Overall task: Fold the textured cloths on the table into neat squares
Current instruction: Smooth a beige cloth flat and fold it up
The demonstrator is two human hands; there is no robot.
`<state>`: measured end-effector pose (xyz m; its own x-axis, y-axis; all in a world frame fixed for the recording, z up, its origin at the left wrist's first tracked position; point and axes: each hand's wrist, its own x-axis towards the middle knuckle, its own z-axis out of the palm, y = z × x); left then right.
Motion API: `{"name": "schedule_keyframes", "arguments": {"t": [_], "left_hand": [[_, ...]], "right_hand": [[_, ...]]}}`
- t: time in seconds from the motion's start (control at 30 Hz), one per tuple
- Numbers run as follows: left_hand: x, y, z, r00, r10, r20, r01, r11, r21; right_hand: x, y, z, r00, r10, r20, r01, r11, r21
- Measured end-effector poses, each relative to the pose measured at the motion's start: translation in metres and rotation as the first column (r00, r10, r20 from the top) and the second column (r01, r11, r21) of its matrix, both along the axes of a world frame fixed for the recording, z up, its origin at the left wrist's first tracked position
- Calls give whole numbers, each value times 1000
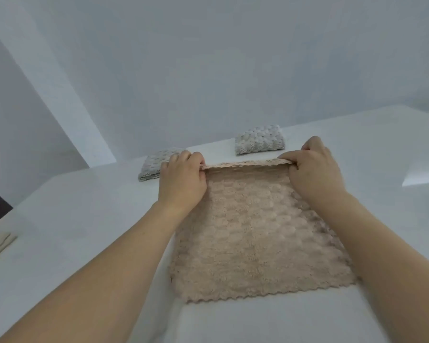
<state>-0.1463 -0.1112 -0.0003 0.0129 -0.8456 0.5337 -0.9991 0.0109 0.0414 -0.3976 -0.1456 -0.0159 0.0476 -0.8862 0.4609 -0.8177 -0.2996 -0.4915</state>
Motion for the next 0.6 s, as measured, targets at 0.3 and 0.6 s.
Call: {"name": "schedule_keyframes", "arguments": {"t": [0.3,0.6], "left_hand": [[2,-38,-17,998,12,67,-3,991,-133],[17,30,-9,971,-236,-42,230,967,-109]], "right_hand": [[4,-27,-16,986,30,161,-25,999,-33],[3,17,6,992,4,-127,-3,1000,5]]}}
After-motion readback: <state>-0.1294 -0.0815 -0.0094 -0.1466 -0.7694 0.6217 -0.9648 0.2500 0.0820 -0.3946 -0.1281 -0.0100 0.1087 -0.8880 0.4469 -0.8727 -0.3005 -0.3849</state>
